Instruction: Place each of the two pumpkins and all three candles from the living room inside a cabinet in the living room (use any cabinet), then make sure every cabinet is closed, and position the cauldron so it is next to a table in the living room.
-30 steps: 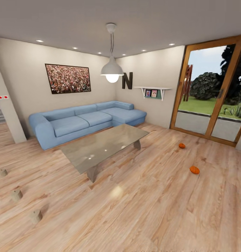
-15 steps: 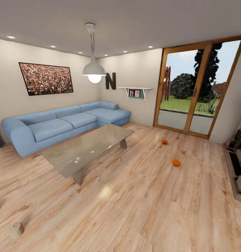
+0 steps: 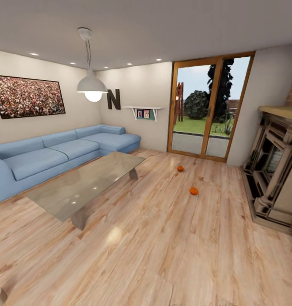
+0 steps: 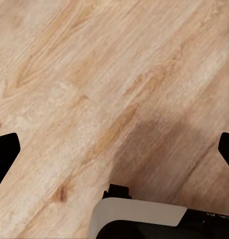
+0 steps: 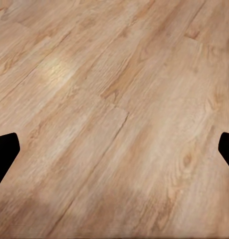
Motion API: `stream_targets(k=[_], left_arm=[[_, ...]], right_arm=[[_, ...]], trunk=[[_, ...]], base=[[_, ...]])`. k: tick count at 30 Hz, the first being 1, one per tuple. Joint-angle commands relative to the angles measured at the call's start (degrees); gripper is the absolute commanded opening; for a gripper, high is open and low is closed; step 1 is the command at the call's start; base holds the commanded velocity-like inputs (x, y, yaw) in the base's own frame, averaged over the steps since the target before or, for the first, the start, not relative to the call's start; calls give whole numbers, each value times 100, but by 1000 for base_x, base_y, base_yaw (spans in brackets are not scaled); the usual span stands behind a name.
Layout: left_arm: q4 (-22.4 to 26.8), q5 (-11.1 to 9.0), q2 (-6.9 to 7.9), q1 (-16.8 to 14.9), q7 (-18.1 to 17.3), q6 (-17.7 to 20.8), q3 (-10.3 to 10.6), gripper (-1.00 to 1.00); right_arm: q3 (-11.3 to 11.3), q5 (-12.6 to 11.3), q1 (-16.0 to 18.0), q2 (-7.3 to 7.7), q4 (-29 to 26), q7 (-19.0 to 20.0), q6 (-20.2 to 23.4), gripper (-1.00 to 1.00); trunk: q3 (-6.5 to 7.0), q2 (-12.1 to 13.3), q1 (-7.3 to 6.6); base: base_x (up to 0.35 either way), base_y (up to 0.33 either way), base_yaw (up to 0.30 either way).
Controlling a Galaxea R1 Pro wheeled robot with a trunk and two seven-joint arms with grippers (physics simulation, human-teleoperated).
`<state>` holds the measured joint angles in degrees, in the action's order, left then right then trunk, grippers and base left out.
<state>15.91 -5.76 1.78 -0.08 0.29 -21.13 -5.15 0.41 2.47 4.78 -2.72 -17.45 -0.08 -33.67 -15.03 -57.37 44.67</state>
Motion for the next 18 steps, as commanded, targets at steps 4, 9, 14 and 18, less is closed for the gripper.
stream_targets(k=[4, 9, 14, 18], left_arm=[[2, -57, 5, -1, -3, -19, 14, 100], [0, -57, 2, -1, -3, -23, 14, 100], [0, -57, -2, -1, -3, -23, 14, 100], [0, -50, -2, -1, -9, -23, 17, 100]], right_arm=[[-4, 18, 5, 0, 12, 6, -17, 100], [-4, 17, 5, -6, 13, 8, -17, 100], [3, 23, 7, -3, 1, 21, -8, 100], [3, 30, 7, 7, -3, 25, -8, 100]], trunk=[[2, -5, 0], [9, -5, 0], [3, -5, 0], [-19, -5, 0]], base=[[-2, 1, -300], [0, 0, -300], [0, 0, -289], [0, 0, -248]])
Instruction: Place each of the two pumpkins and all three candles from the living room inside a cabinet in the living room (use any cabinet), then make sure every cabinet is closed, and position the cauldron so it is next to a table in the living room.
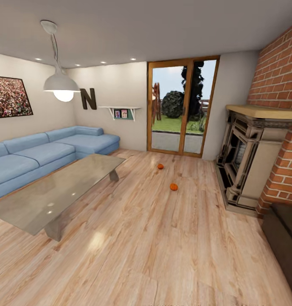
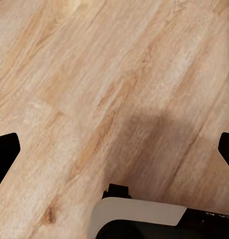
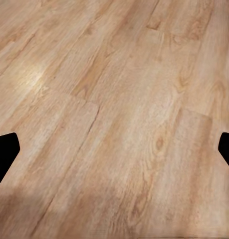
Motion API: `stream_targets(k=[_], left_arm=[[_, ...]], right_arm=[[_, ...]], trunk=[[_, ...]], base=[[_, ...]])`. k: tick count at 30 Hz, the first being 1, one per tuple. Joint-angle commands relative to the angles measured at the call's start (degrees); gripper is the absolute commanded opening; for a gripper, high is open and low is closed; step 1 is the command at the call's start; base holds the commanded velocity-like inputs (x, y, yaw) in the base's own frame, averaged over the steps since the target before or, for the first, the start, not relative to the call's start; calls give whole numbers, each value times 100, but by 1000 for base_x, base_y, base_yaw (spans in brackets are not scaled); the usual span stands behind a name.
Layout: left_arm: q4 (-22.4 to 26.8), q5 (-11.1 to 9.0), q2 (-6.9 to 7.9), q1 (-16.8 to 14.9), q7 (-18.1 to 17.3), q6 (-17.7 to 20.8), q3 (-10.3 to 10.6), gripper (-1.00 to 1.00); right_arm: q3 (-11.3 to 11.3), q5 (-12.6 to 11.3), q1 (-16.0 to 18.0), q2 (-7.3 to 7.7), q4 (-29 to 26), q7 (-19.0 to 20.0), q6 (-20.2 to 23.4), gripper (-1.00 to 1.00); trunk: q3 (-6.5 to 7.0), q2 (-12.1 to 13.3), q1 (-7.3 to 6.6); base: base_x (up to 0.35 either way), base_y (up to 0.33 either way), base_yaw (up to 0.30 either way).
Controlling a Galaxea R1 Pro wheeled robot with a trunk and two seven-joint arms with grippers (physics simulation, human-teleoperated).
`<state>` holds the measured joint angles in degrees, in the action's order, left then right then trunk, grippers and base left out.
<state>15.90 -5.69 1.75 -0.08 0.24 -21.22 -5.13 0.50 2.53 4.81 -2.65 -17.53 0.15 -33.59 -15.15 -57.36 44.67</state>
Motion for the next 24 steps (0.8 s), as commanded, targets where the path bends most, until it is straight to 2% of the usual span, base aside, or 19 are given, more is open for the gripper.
stream_targets(k=[1, 11, 17, 24], left_arm=[[3, -56, 1, -1, -4, -13, 16, 100], [2, -55, 1, -1, -6, -13, 21, 100], [2, -55, 1, -1, -6, -13, 21, 100], [5, -55, 1, -1, -6, -21, 25, 100]], right_arm=[[-7, 26, 4, 0, 4, 2, -16, 100], [-6, 28, 3, 1, 5, 2, -24, 100], [-6, 28, 5, -3, 12, 2, -25, 100], [-6, 28, 4, -7, 13, 2, -25, 100]], trunk=[[-13, -5, 0], [-42, -5, 0], [-43, -5, 0], [-43, -5, 0]], base=[[0, 0, -241], [-184, 161, -270], [-188, 275, -298], [-18, 323, -300]])
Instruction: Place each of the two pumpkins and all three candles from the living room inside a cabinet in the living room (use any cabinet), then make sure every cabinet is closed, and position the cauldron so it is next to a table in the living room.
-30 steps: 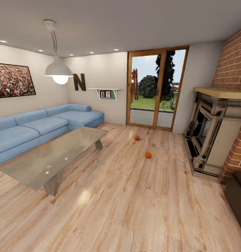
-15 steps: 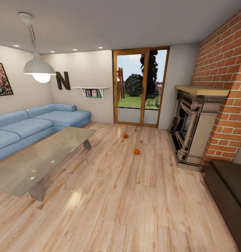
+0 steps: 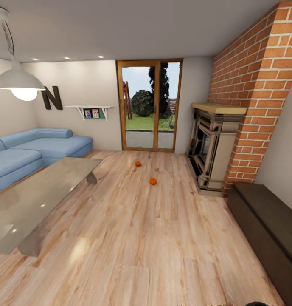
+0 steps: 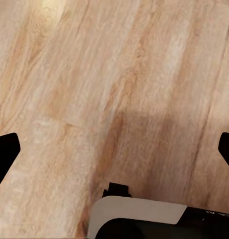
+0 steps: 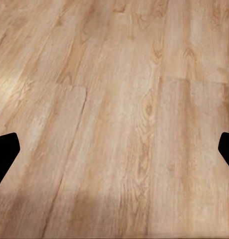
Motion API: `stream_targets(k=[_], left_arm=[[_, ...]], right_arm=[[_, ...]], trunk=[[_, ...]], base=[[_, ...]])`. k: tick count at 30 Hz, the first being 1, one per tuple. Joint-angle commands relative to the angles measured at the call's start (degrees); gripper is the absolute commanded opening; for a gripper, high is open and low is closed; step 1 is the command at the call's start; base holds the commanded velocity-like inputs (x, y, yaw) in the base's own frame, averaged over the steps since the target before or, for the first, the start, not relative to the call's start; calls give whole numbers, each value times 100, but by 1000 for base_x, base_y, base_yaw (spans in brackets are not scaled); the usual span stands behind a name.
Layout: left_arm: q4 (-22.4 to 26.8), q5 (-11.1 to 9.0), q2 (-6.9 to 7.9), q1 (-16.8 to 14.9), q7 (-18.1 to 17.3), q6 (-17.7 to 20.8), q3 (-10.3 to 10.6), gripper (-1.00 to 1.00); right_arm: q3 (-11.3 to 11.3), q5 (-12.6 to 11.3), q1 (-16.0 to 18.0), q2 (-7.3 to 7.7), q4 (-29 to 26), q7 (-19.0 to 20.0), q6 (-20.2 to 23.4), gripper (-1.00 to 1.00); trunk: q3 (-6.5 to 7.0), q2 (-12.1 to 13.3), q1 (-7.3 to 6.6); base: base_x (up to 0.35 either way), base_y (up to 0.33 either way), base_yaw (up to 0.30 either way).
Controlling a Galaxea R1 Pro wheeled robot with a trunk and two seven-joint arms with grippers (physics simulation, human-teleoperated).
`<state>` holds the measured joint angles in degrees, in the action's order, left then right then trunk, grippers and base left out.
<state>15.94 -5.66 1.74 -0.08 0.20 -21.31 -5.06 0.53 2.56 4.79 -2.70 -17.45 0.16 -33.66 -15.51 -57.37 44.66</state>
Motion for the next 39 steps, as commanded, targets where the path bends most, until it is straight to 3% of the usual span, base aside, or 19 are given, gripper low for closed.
stream_targets(k=[1, 10, 39], left_arm=[[1, -58, 1, -1, -3, -13, 20, 100], [-2, -58, 1, -1, -3, -14, 28, 100], [-3, -67, 10, -1, 2, -5, 20, 100]], right_arm=[[-9, 25, 5, -2, 5, 2, -18, 100], [-9, 25, 5, 4, 5, 2, -18, 100], [-9, 34, 5, 7, 5, -7, -18, 100]], trunk=[[-7, -5, 1], [-7, -5, 1], [-7, -5, 1]], base=[[93, 326, -300], [114, 224, -300], [3, 4, -300]])
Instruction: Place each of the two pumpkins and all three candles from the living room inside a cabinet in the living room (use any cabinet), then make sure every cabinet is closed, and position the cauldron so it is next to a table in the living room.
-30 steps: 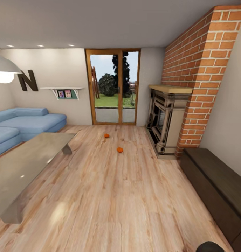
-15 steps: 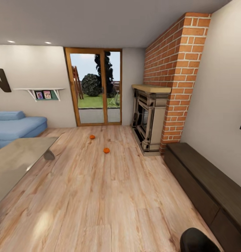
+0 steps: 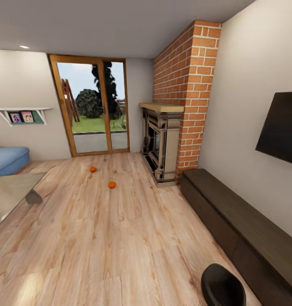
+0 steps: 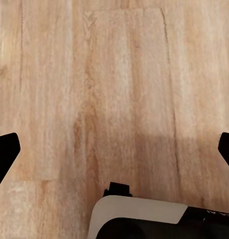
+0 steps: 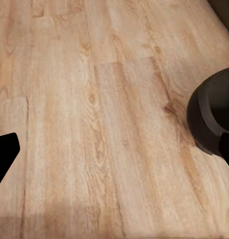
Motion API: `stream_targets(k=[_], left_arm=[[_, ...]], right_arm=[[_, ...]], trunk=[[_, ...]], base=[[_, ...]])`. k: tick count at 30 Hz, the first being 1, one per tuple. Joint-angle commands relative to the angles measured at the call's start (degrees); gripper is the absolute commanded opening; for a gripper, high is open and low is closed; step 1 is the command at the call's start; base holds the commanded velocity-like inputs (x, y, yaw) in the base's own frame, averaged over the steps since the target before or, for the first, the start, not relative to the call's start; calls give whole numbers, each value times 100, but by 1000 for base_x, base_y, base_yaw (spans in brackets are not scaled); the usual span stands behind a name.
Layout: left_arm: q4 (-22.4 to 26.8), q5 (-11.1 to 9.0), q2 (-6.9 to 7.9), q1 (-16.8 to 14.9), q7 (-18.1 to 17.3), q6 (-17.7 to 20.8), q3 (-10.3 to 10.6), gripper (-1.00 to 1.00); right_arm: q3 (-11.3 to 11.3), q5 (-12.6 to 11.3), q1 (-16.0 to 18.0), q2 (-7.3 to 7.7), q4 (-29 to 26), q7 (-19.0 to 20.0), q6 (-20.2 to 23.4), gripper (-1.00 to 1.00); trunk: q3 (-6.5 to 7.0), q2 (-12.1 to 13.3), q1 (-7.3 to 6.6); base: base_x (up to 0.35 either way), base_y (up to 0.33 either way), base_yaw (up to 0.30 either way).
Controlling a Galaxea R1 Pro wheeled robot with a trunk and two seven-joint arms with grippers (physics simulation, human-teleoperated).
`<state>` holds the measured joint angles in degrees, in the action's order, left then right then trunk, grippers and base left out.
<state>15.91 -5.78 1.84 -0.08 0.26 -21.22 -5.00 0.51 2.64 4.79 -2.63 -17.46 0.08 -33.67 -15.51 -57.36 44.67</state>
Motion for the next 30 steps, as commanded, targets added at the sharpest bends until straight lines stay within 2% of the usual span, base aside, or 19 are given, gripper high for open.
stream_targets(k=[1, 20, 26, 30], left_arm=[[0, -55, 1, -1, -4, -14, 13, 100], [3, -55, -1, -1, -2, -14, 8, 100], [2, -55, 1, -1, 0, -14, -5, 100], [5, -55, -2, -1, 0, -14, -8, 100]], right_arm=[[-7, 26, 7, -1, 6, 1, -17, 100], [-7, 17, 4, -1, 6, -4, -17, 100], [-13, 13, 6, -1, 6, -23, -9, 100], [-14, 9, 5, -1, 6, -25, -8, 100]], trunk=[[-7, -5, 0], [-7, -5, 0], [-7, -5, 0], [-7, -5, 0]], base=[[0, 0, -300], [-4, 3, -300], [-138, 186, -300], [54, 285, -300]])
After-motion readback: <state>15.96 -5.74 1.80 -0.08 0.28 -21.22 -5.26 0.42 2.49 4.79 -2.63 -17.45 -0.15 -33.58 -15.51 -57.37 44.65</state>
